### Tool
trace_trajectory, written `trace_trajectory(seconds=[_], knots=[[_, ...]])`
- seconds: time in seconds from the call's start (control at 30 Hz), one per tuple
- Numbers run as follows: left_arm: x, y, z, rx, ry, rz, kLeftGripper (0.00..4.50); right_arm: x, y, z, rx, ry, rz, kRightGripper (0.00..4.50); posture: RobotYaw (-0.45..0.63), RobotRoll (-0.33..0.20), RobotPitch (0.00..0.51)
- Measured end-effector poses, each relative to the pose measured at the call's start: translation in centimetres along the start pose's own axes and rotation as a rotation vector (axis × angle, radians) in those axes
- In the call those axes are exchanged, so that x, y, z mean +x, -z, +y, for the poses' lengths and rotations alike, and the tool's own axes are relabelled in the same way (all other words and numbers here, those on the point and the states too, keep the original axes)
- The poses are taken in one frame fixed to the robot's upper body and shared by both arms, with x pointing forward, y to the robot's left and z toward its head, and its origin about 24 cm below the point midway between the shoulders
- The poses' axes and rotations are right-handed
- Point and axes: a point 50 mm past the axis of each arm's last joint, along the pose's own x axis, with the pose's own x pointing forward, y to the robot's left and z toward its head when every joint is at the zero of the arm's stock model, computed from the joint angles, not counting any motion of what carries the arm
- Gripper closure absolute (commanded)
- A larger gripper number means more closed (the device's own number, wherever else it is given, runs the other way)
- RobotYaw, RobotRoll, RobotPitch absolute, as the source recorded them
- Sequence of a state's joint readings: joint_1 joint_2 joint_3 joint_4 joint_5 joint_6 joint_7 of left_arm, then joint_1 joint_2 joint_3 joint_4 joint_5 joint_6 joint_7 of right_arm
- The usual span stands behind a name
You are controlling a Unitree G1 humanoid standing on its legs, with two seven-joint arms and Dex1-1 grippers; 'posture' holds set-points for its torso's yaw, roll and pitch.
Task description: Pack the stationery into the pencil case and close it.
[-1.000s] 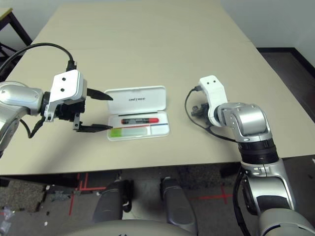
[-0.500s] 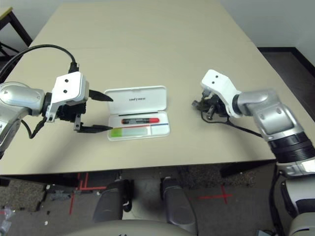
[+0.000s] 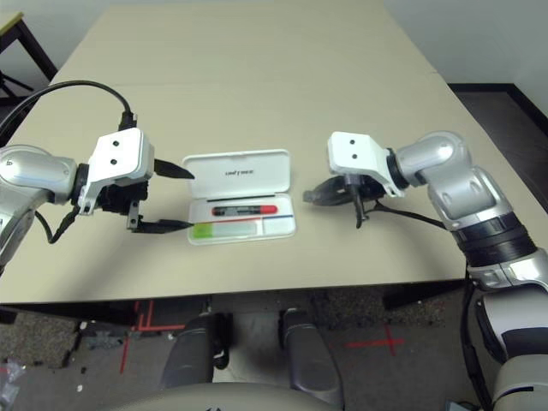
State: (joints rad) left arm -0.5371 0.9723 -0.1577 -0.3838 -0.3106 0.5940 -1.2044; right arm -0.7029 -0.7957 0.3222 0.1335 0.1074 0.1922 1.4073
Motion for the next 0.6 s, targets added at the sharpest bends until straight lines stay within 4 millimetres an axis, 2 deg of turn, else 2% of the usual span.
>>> trace_trajectory(seconds=[0.4, 0.6], knots=[[0.0, 0.0, -0.4, -0.005, -0.007, 0.018, 0.00, 3.2, -1.0, -0.1, -0.062, -0.080, -0.013, 4.19, 0.04, 0.000, 0.139], [0.1, 0.4, -0.6, -0.026, -0.007, 0.025, 0.00, 4.2, -1.3, 0.1, -0.078, -0.103, -0.026, 4.19, 0.04, 0.000, 0.139]])
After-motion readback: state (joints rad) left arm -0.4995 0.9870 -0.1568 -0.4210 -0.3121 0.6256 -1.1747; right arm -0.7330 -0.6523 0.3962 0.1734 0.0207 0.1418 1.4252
